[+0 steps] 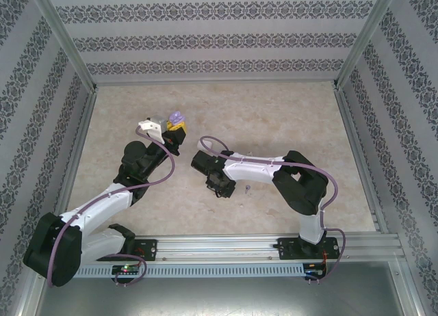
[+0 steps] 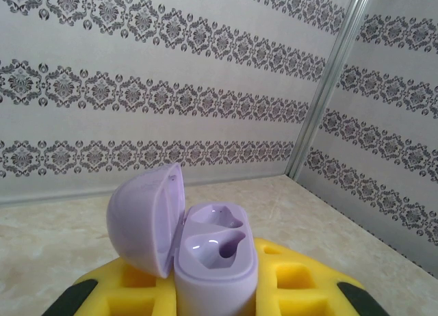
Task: Insert the wireless bluetooth earbuds into the charging case
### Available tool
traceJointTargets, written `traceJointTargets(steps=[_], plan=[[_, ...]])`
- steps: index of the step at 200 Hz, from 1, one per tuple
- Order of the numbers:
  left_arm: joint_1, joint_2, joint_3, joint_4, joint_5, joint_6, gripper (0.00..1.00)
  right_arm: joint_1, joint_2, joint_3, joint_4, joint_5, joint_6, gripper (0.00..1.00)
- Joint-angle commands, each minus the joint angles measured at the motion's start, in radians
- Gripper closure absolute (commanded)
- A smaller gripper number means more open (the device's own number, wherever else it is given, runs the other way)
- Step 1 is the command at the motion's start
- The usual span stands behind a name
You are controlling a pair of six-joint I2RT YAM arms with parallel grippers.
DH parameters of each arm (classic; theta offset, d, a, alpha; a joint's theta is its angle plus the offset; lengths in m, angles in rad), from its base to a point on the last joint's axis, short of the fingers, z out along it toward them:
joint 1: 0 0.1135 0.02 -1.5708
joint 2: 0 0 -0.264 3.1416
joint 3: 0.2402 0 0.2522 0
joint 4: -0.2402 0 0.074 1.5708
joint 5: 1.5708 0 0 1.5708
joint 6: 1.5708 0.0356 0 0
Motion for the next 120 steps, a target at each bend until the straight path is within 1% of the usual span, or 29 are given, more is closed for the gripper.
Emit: traceJointTargets(steps=[1, 40, 85, 120], plan=[[-0.013, 0.014, -0.002, 0.070, -0.001, 0.008, 1.00, 0.014, -0.028, 0.005, 0.006, -0.039, 0.021, 0.71], [-0.013, 0.028, -0.001, 0.080, 0.002, 0.000, 1.00, 0.015, -0.016, 0.008, 0.003, -0.043, 0.021, 0.71], [-0.013, 0.022, 0.000, 0.077, 0.005, 0.003, 1.00, 0.006, -0.010, -0.029, 0.009, -0.029, 0.035, 0.71], [-0.014, 0.021, 0.003, 0.071, 0.007, 0.003, 1.00, -0.003, -0.010, -0.046, 0.024, -0.034, 0.031, 0.76]])
